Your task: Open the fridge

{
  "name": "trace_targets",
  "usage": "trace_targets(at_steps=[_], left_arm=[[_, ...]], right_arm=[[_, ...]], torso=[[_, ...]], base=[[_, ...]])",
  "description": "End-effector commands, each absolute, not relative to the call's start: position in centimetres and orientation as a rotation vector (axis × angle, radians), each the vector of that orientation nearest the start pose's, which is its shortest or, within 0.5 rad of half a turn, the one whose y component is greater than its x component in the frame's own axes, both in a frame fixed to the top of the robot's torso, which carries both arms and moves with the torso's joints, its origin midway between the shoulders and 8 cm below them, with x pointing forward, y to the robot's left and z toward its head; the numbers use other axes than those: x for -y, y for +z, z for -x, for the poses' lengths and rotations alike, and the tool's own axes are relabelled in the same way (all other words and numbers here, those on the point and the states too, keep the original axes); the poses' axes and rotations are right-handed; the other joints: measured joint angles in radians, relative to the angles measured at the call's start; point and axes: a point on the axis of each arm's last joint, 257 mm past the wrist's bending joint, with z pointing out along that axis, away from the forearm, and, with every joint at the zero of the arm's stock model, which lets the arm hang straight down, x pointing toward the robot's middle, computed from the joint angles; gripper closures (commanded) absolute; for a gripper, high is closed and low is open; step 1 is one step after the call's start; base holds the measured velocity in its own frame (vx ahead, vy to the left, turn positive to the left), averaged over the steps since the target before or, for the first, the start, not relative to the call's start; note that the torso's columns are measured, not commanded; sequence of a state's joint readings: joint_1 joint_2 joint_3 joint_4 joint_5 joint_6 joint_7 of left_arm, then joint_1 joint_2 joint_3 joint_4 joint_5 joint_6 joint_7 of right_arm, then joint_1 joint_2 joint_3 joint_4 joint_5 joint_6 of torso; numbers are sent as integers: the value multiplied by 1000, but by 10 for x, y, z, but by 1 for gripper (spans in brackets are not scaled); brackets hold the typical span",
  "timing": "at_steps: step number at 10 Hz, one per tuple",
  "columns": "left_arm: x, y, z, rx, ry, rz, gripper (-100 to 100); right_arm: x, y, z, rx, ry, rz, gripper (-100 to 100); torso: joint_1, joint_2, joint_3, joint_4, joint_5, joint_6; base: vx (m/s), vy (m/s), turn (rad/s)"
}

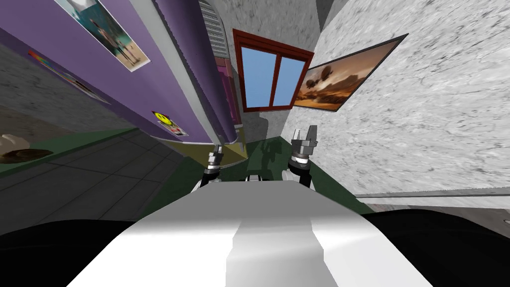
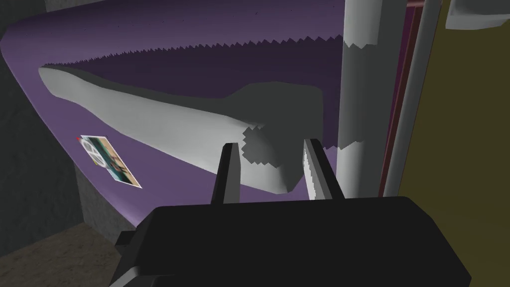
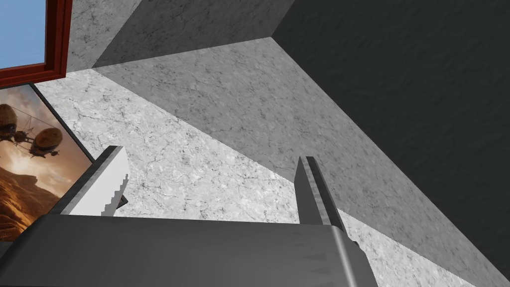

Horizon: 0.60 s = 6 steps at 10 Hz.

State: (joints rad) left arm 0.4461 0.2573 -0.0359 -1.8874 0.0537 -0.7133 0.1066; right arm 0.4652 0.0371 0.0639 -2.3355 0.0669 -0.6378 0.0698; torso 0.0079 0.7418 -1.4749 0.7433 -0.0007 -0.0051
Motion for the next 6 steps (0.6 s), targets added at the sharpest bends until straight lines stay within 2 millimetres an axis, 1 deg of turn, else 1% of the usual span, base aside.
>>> trace_targets(at_steps=[1,3,4,6], left_arm=[[-269,-87,-368,-863,-1455,643,100],[-255,-84,-359,-883,-1509,617,100],[-255,-84,-359,-883,-1509,617,100],[-242,-81,-350,-903,-1564,594,100]], right_arm=[[244,82,-309,-473,1312,-447,0],[244,82,-309,-473,1312,-448,0],[244,82,-309,-473,1312,-447,0],[244,82,-309,-473,1312,-448,0]], torso=[[1,4,2,1,1,1],[0,-2,-2,1,-1,0],[1,0,-1,2,-1,0],[3,-3,-3,3,-2,-2]], base=[[-219,163,-54],[-234,190,-84],[-198,179,-56],[-218,190,-81]])
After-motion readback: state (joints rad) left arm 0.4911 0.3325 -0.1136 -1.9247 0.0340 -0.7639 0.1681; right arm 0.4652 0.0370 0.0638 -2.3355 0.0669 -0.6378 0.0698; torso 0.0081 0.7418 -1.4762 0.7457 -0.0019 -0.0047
